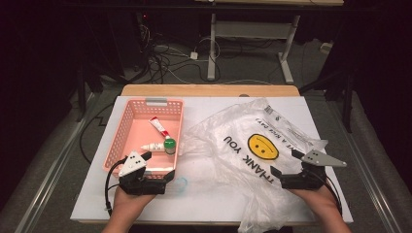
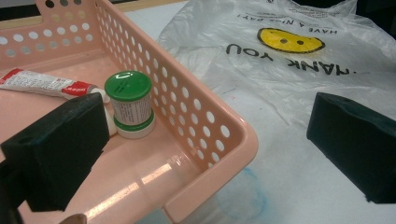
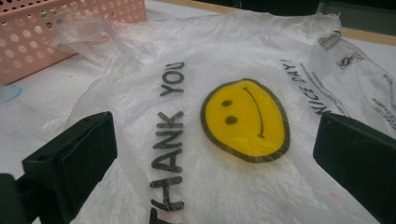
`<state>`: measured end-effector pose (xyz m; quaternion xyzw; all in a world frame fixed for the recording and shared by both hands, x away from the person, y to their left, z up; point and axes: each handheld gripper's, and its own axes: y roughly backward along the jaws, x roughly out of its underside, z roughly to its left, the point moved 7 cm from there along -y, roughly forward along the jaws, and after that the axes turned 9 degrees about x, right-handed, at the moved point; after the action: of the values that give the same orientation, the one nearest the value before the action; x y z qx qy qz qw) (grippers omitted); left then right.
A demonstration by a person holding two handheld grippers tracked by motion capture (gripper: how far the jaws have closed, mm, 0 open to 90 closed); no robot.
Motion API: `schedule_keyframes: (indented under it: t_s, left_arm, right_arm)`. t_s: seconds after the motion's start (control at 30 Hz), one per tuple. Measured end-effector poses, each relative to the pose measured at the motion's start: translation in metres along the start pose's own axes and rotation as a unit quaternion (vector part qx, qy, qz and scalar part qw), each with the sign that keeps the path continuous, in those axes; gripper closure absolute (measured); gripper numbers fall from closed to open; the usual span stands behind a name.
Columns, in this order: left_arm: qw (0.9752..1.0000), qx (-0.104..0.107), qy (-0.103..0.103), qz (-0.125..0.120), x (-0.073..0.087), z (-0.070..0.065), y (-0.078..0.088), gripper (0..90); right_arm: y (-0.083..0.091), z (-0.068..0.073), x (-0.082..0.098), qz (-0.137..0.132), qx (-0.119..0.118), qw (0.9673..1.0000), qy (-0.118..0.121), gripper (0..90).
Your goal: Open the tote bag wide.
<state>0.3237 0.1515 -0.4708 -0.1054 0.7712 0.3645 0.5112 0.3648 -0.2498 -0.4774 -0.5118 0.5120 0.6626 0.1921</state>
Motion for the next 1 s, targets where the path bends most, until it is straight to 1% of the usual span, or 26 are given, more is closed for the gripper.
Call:
schedule_keyframes:
  t_s: [0.17, 0.33, 0.47, 0.67, 0.8, 0.9, 0.97, 1.0]
  left_arm:
    - [1.0, 0.002, -0.003, 0.0, 0.0, -0.001, 0.0, 0.0]
    - [0.9999, 0.009, -0.006, -0.005, -0.001, -0.004, 0.0, 0.0]
    - [0.9999, 0.012, -0.005, -0.006, -0.001, -0.003, 0.0, 0.0]
    - [0.9999, 0.008, -0.008, -0.01, -0.002, -0.003, 0.001, 0.0]
    - [0.9999, 0.007, -0.007, -0.012, -0.002, -0.004, 0.002, 0.0]
    - [0.9999, 0.006, -0.009, -0.013, -0.002, -0.005, 0.002, 0.0]
    - [0.9999, 0.004, -0.01, -0.013, -0.003, -0.005, 0.002, 0.0]
    - [0.9999, 0.005, -0.009, -0.014, -0.003, -0.005, 0.002, 0.0]
  right_arm:
    - [-0.011, 0.012, -0.004, 0.004, -0.01, 0.9999, 0.004, 0.0]
    - [-0.02, 0.027, -0.014, 0.004, -0.024, 0.9997, 0.01, 0.0]
    - [-0.029, 0.038, -0.021, 0.004, -0.031, 0.9992, 0.026, 0.0]
    - [-0.045, 0.05, -0.029, 0.009, -0.037, 0.9986, 0.037, 0.4]
    - [-0.055, 0.058, -0.038, 0.009, -0.047, 0.9982, 0.037, 1.5]
    - [-0.061, 0.069, -0.044, 0.004, -0.059, 0.9975, 0.039, 2.2]
    - [-0.062, 0.077, -0.045, 0.001, -0.067, 0.9966, 0.048, 2.6]
    - [-0.063, 0.081, -0.045, 0.004, -0.072, 0.9961, 0.052, 2.8]
